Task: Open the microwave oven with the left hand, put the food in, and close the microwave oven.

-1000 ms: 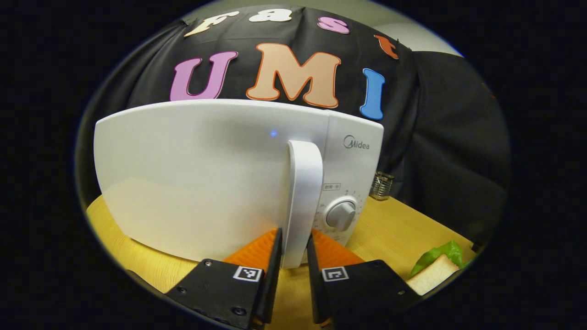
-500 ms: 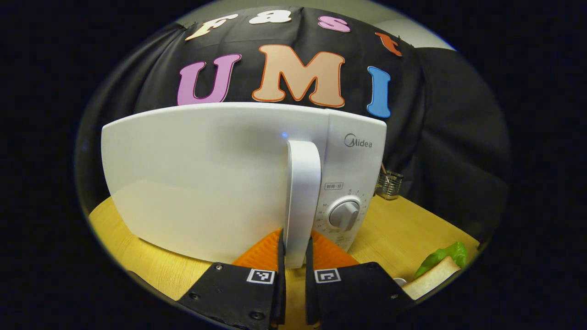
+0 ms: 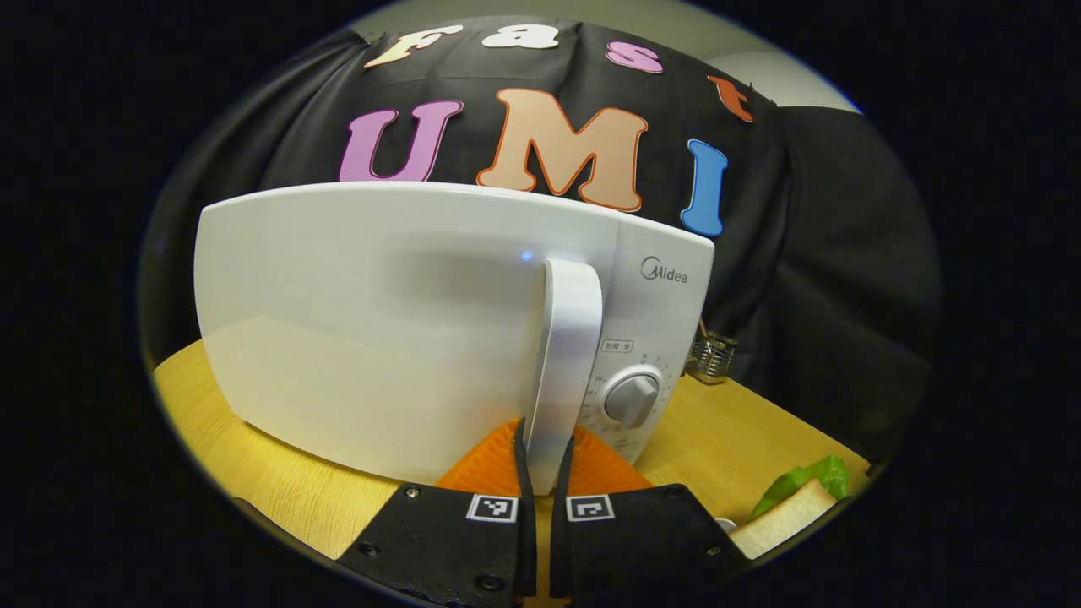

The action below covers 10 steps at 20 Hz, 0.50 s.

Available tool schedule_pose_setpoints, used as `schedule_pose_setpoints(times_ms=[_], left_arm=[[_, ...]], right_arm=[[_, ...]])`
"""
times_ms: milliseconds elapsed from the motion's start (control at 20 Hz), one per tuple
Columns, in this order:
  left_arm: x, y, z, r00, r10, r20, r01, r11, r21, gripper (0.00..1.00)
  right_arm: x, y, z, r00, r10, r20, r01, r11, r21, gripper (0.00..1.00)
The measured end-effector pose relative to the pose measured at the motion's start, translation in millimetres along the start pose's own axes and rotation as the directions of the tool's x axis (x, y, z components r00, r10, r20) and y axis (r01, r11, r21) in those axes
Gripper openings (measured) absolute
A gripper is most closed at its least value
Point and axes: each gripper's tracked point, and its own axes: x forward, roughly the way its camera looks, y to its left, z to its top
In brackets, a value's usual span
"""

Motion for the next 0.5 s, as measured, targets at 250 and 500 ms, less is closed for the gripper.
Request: schedule_pose_setpoints(times_ms=[250, 500], left_arm=[[-73, 9, -8, 0.997, -0.077, 0.013, 0.077, 0.997, 0.023, 0.07], [-120, 27, -15, 0.998, -0.062, 0.006, 0.061, 0.996, 0.064, 0.11]], right_arm=[[-5, 14, -9, 1.000, 0.019, 0.016, -0.019, 1.000, -0.023, 0.97], [3, 37, -33, 0.997, 0.080, -0.020, -0.080, 0.997, -0.017, 0.97]])
